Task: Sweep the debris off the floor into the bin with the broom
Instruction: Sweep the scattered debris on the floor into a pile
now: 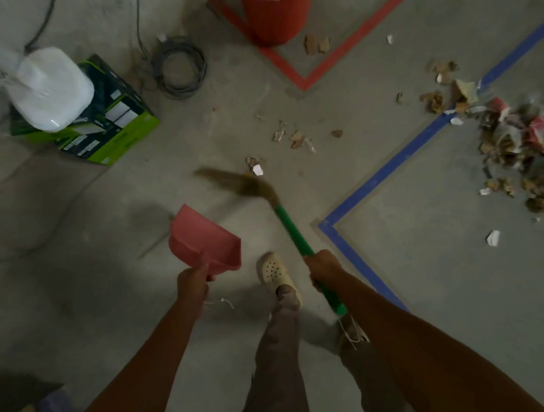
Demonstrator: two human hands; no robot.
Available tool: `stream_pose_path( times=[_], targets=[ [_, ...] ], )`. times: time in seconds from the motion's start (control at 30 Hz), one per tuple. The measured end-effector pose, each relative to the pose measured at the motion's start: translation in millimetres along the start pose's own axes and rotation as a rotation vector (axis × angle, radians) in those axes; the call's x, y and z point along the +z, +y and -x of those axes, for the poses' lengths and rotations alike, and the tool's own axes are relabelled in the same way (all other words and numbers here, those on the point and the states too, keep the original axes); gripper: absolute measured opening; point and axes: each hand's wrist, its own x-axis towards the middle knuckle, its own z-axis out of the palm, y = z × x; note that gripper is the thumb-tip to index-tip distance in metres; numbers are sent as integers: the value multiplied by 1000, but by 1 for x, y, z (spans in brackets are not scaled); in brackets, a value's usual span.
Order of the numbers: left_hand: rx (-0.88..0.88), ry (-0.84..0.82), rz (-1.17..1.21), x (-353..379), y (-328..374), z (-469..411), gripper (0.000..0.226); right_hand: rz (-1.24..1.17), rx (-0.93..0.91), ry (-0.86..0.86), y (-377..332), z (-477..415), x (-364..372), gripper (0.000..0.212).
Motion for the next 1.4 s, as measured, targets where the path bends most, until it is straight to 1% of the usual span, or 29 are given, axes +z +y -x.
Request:
stream_pose_path(
  times=[0.1,0.2,0.27,0.37,0.47,0.53,0.63,0.7,0.77,0.9,0.97,1.03,1.1,1.2,1.23,1.33,1.4],
  targets=[
    [13,-38,-38,5,10,-23,58,-271,165,106,11,-25,-19,30],
    [40,-86,-69,15,20,-38,58,-504,246,258,23,-42,-44,33],
    [58,-117,-77,24,27,-44,55,-635,274,343,28,-45,-63,32],
    [56,-144,-71,37,36,-51,52,-771,282,460,33,-36,-86,35],
    [39,-173,-44,46,46,-54,51,-798,243,526,33,-15,-94,32],
    [37,-193,-49,49,53,-52,52,-759,191,512,30,4,-90,29],
    [34,-203,-54,49,61,-49,53,-700,83,429,21,33,-72,25],
    [36,-200,-57,45,63,-46,54,-607,23,372,12,48,-56,23],
    [35,-184,-84,41,65,-42,56,-475,7,296,3,53,-39,24],
    [29,-141,-86,35,69,-32,53,-276,12,69,-15,43,-18,30],
    [34,-116,-84,34,70,-28,52,-105,22,6,-23,27,-19,28],
    [41,-97,-81,36,73,-25,51,-34,53,-38,-27,10,-25,28],
    [41,-82,-76,42,79,-23,50,-114,124,-57,-27,-3,-40,27],
    [47,-71,-88,58,97,-22,51,-242,209,-20,-21,-18,-75,21],
    [52,-72,-104,64,105,-21,52,-305,224,4,-16,-24,-89,21],
    [54,-83,-137,87,130,-17,53,-541,280,128,0,-41,-130,37],
    [60,-108,-133,104,148,-12,53,-646,305,197,5,-44,-157,36]
  ],
)
